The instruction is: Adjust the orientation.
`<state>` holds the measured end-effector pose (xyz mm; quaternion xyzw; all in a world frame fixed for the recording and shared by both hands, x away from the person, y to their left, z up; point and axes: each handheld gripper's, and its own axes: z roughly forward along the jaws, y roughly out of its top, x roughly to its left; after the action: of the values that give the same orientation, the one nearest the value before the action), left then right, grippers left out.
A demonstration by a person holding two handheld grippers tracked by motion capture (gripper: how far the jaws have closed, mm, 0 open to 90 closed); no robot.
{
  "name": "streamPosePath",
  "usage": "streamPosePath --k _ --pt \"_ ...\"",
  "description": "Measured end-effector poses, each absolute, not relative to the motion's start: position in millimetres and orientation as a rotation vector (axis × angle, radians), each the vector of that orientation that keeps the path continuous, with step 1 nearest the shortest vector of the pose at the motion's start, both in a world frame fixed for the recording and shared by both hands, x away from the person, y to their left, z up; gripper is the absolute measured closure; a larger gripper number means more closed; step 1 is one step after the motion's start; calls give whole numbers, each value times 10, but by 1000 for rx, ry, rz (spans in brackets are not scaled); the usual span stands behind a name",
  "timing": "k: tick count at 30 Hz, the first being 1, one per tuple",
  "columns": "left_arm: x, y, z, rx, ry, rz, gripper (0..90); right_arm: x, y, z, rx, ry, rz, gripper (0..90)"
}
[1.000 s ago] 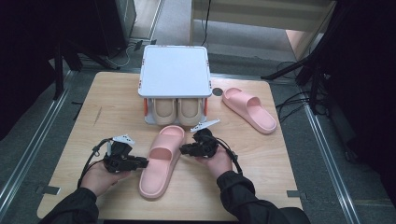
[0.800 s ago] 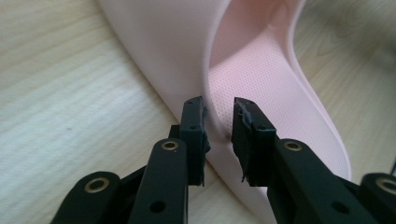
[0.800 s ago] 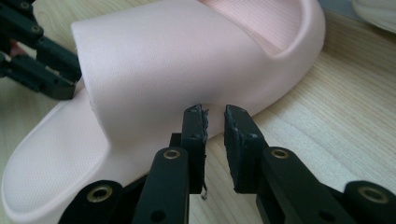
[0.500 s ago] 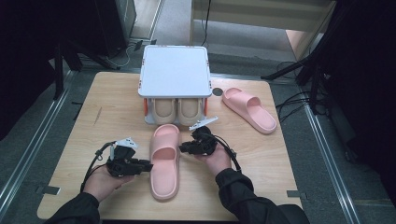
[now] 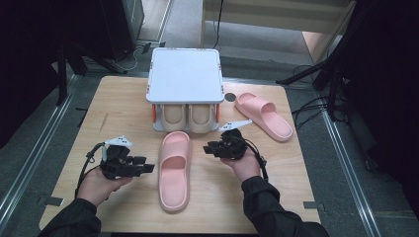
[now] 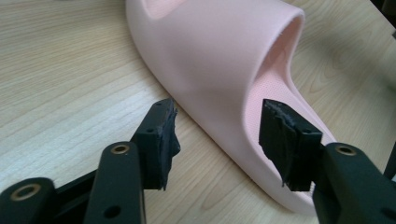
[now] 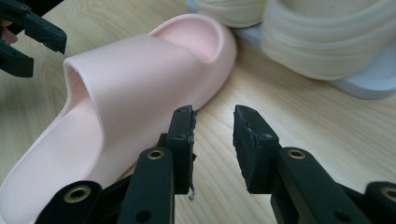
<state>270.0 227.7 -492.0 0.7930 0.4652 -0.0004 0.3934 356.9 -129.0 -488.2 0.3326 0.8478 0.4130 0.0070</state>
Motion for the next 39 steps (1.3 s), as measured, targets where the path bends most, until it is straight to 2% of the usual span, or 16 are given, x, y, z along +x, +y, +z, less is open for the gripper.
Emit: streamPosePath --k 15,27,39 --pt "2846 2336 -4915 1993 1181 4 394 3713 -1916 -4778 1188 2495 1307 687" --pt "2857 2382 -4911 1978 1198 10 383 3964 -2387 -4863 1298 2440 1272 661" --pt "2714 2542 -4921 1941 1242 22 384 4286 -2749 -4867 1358 2356 1233 551"
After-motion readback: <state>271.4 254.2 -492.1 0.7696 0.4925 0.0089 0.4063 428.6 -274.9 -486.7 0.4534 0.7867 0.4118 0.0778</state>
